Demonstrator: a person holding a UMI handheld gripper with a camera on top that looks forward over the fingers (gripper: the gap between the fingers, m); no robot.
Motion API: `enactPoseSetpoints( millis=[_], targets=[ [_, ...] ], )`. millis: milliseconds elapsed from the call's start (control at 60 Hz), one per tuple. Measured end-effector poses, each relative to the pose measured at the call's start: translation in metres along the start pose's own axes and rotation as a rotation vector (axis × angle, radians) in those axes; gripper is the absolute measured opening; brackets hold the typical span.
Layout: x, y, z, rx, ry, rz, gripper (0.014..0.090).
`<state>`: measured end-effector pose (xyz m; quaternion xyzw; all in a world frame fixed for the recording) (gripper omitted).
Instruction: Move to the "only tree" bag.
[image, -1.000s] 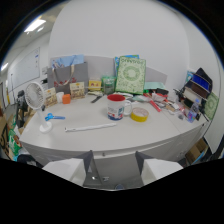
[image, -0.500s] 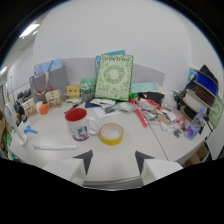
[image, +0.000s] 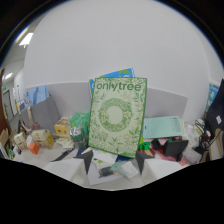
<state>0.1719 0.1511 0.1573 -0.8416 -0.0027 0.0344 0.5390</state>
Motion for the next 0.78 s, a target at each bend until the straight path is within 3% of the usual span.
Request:
enactPoseSetpoints(
  millis=[333, 783],
  targets=[
    [0.003, -0.074, 0.093, 0.037, -0.005, -0.001, 0.0838],
    [0.004, -0.077, 0.099, 0.034, -0.003, 0.006, 0.0839]
  ],
)
